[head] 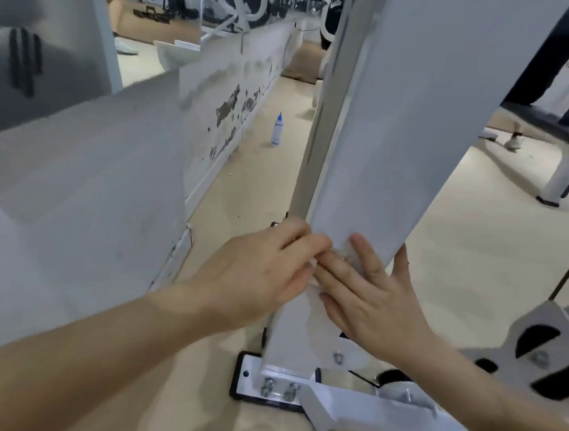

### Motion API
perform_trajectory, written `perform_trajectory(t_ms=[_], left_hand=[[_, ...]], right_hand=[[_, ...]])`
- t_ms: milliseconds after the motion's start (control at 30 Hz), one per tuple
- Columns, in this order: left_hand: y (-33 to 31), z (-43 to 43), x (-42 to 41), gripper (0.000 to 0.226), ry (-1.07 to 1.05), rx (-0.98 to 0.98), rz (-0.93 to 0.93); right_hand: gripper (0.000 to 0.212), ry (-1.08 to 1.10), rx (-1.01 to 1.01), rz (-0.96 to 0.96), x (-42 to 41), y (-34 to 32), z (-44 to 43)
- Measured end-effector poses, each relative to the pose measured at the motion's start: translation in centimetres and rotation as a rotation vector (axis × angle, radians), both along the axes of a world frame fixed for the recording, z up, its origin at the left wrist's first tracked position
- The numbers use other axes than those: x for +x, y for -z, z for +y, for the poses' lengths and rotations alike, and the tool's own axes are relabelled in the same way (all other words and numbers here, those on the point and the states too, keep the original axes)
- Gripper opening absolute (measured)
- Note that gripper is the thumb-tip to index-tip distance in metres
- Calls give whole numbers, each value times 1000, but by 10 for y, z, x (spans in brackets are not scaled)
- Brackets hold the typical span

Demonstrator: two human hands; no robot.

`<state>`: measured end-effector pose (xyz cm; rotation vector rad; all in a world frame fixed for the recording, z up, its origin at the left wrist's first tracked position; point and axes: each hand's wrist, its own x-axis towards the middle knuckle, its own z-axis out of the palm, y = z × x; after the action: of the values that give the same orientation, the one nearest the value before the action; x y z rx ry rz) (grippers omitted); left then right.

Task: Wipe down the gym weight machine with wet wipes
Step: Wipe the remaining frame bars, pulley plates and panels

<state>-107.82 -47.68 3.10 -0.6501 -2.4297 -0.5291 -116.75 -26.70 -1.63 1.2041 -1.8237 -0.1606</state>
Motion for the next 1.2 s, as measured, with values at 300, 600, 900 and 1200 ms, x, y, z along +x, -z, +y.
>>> perform_trajectory(t_ms=[300, 600, 900, 1200], left_hand=[[86, 21, 5, 23, -277, -376, -556], [60, 44, -2, 12, -169, 490, -371], [62, 24, 24, 31, -163, 628, -499], [-12, 41, 17, 29, 40, 837, -404]], right_hand=[[63, 58, 260, -76, 21, 115, 22], [25, -227, -192, -173, 18, 29, 18], [21, -248, -751, -850, 50, 20, -3], [24, -671, -1200, -1738, 46, -63, -2]])
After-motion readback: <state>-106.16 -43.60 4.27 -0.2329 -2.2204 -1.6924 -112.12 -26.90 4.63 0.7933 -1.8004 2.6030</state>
